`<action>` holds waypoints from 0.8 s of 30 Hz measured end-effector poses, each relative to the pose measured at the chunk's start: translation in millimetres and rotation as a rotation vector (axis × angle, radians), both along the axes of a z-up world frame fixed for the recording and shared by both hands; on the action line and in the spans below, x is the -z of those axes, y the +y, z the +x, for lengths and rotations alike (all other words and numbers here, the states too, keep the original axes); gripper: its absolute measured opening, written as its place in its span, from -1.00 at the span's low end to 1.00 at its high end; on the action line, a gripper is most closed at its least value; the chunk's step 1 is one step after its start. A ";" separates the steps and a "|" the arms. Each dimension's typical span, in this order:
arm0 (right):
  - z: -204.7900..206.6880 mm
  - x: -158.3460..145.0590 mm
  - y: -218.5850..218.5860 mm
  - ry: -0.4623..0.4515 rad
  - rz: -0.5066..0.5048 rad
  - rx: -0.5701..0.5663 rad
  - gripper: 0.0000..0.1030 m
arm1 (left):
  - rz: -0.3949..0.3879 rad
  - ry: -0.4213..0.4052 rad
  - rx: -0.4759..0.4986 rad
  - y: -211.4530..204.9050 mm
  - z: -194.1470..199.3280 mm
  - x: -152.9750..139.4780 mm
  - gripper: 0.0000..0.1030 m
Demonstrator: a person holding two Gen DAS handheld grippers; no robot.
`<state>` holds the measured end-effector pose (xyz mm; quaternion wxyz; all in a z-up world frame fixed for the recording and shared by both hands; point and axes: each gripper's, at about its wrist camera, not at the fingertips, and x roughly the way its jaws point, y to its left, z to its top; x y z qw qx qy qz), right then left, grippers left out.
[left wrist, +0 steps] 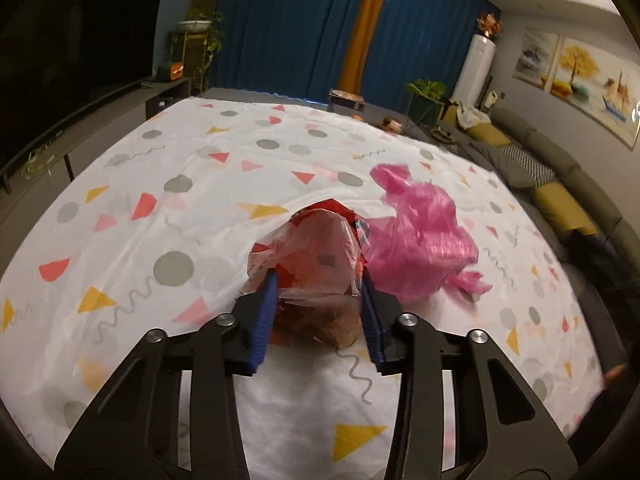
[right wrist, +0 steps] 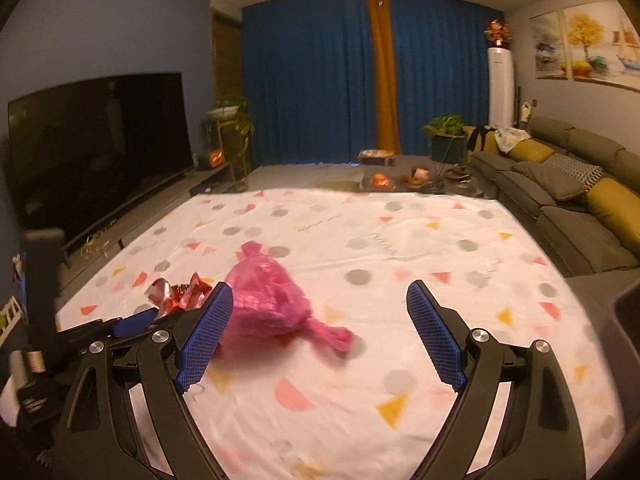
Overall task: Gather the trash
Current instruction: 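Grasp the red snack wrapper with the left tool while the right tool grasps the pink bag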
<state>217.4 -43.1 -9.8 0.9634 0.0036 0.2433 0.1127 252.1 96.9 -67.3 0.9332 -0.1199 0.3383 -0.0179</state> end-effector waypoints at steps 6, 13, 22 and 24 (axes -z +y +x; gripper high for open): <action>31.3 15.6 30.2 0.052 -0.018 -0.019 0.64 | -0.031 -0.041 -0.093 27.1 -9.0 -9.6 -0.36; 52.5 30.5 52.8 0.095 -0.047 -0.041 0.49 | -0.050 -0.044 -0.133 39.2 -10.0 -11.1 -0.36; 68.0 51.1 58.9 0.169 -0.097 -0.061 -0.14 | -0.050 -0.040 -0.134 39.4 -9.8 -8.7 -0.36; 67.8 52.4 58.4 0.177 -0.100 -0.065 -0.38 | -0.049 -0.038 -0.131 38.8 -10.2 -8.1 -0.36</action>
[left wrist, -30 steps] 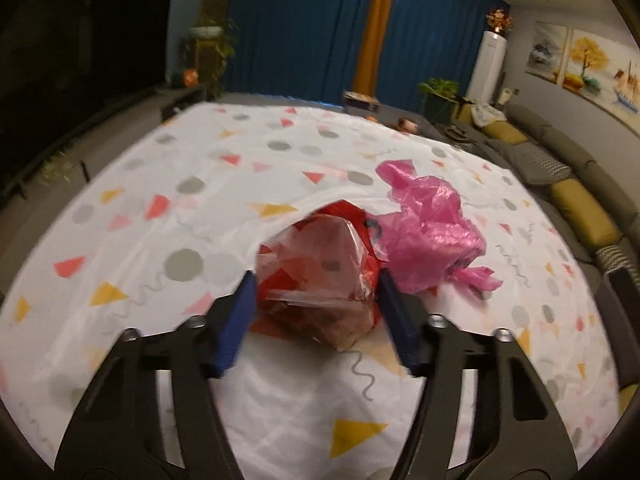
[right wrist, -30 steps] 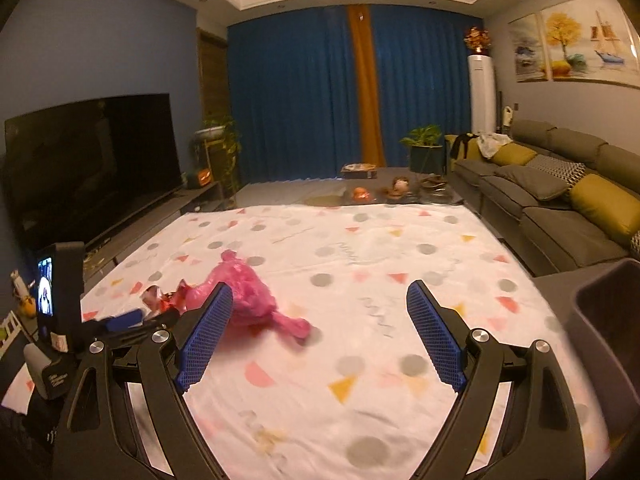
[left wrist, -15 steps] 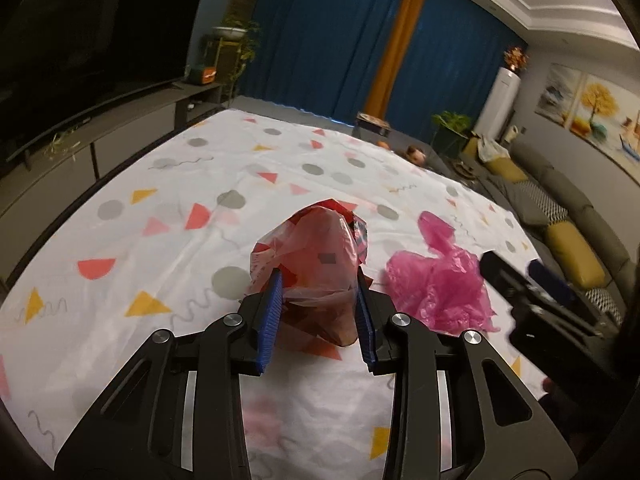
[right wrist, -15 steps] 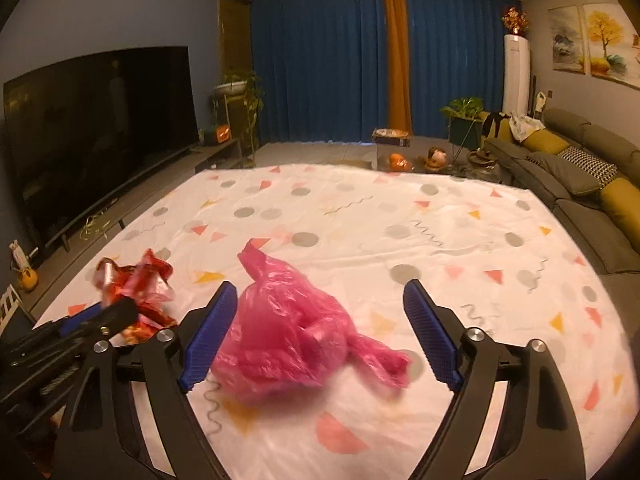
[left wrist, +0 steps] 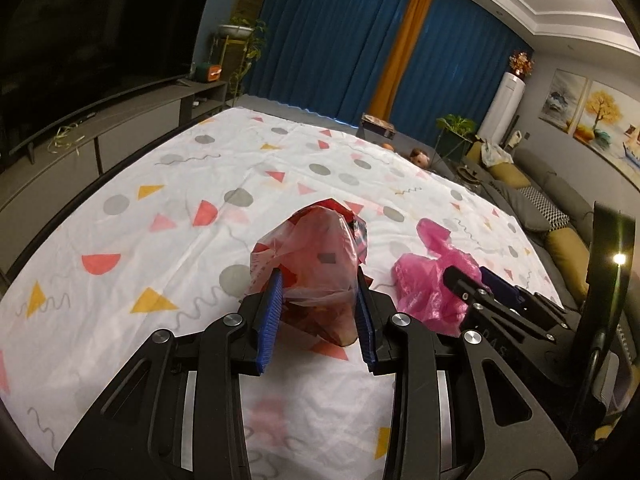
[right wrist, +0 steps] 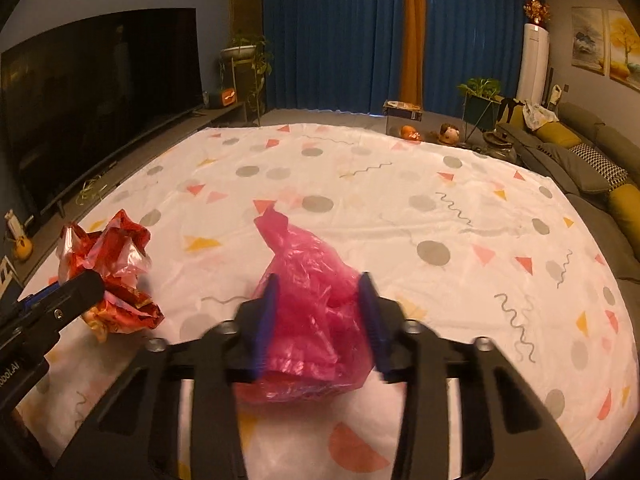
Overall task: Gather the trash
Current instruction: 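Grasp the red snack wrapper with the left tool while the right tool grasps the pink bag, then carry the red wrapper and pink bag over the grey bin with both tools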
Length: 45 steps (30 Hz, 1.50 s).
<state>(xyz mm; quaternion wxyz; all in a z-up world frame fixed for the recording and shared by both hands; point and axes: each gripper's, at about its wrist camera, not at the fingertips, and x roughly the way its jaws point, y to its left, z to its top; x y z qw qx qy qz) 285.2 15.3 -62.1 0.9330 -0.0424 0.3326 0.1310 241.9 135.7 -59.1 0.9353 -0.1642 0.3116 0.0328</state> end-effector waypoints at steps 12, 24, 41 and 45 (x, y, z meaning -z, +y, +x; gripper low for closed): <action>-47.2 -23.4 -44.0 -0.092 0.043 0.030 -0.69 | 0.016 0.016 0.017 -3.8 2.6 6.6 -0.36; -129.3 -57.8 -124.9 -0.189 0.062 0.120 -0.69 | 0.076 -0.007 0.068 -34.2 -12.3 0.9 -0.36; -193.5 -76.0 -201.4 -0.265 0.095 0.226 -0.69 | 0.086 -0.113 0.345 -163.7 -72.1 -52.3 -0.36; -202.2 -77.0 -220.2 -0.277 0.101 0.254 -0.69 | 0.090 -0.125 0.404 -197.3 -77.1 -58.3 -0.36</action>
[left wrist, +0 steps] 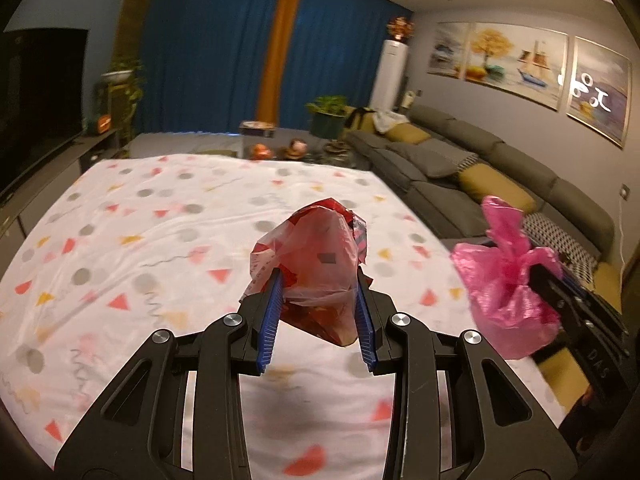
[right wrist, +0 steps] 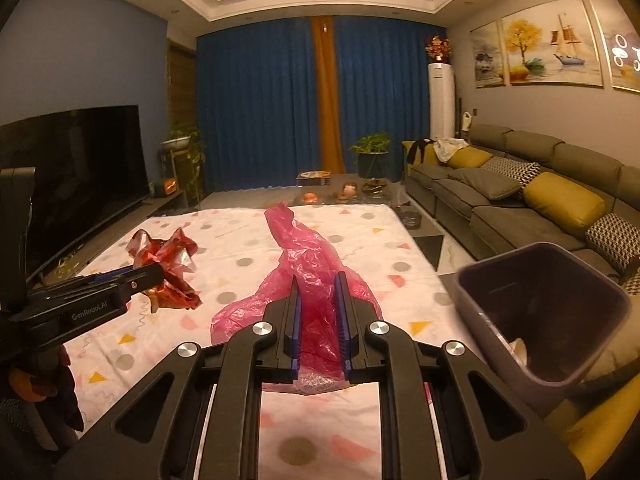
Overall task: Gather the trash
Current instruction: 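Carry the red wrapper and pink bag over the grey bin with both tools, then open both tools above the grey bin to drop the wrapper and bag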
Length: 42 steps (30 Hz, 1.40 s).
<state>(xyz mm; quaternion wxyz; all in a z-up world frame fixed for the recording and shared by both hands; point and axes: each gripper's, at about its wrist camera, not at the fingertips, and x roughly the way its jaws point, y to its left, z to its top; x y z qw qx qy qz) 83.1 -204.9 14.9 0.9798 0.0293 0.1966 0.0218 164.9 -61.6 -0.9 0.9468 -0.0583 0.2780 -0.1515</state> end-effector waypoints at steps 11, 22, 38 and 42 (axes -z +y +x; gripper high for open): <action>-13.6 5.3 -75.8 -0.016 0.018 0.153 -0.69 | 0.026 -0.047 0.199 -111.1 -6.8 -12.8 -0.36; -25.5 14.2 -167.4 -0.033 0.051 0.367 -0.69 | 0.007 -0.073 0.382 -222.6 1.9 -16.1 -0.36; -14.7 29.4 -206.7 -0.022 0.068 0.432 -0.61 | -0.042 0.001 0.526 -292.2 36.9 18.5 -0.23; -9.6 33.6 -204.8 -0.001 0.070 0.441 -0.49 | -0.056 0.004 0.540 -295.5 39.4 25.3 0.11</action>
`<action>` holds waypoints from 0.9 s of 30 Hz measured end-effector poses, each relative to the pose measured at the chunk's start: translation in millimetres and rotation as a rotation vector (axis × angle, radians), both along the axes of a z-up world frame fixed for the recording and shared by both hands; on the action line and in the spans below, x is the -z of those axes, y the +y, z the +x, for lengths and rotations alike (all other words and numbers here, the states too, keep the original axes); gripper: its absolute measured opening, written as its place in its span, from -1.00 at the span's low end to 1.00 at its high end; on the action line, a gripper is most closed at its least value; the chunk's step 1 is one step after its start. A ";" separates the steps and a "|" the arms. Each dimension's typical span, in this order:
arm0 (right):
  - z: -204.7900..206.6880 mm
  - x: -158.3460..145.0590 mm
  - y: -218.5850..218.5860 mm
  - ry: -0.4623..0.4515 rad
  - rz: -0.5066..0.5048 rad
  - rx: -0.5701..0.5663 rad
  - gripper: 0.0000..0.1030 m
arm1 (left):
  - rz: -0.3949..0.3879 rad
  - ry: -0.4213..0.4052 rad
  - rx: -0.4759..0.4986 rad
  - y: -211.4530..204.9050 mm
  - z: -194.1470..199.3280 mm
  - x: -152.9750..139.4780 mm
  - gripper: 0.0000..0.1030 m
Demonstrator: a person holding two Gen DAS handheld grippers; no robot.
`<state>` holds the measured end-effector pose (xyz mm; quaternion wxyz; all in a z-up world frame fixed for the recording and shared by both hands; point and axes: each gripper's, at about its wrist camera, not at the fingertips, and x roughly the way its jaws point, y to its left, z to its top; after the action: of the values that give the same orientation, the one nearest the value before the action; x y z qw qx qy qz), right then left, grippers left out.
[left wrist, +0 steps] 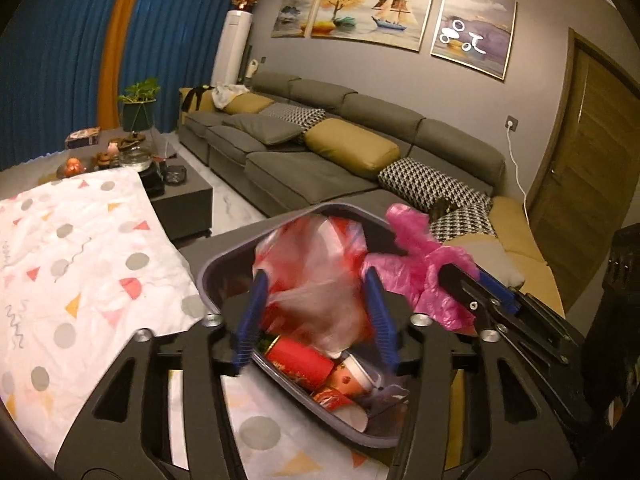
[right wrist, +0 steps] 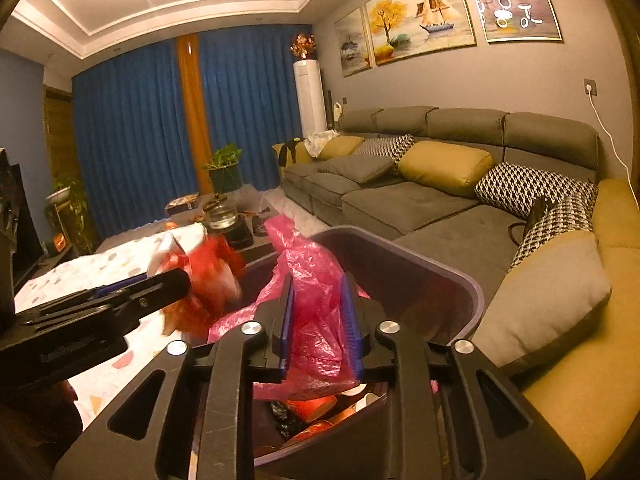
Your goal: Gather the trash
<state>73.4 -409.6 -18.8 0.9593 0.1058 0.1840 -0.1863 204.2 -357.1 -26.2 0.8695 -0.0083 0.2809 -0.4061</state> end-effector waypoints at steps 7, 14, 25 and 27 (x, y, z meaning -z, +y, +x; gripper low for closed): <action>2.1 5.2 -8.4 0.013 0.018 0.009 -0.05 | -0.011 0.019 -0.070 12.4 7.3 4.1 0.65; -7.7 -2.2 -4.3 0.002 -0.001 0.025 0.47 | 0.044 -0.045 -0.215 51.2 -7.7 1.8 0.88; -29.3 -11.0 56.3 0.041 -0.079 -0.042 0.90 | 0.148 -0.141 -0.462 134.8 -54.9 -10.4 0.89; -32.8 -11.9 67.9 0.041 -0.083 -0.053 0.90 | 0.161 -0.150 -0.490 149.8 -64.0 -13.4 0.89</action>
<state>40.6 -341.8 -6.8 0.9635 0.0570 0.1982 -0.1705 140.2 -207.2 -12.9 0.9582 0.0234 0.2367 -0.1591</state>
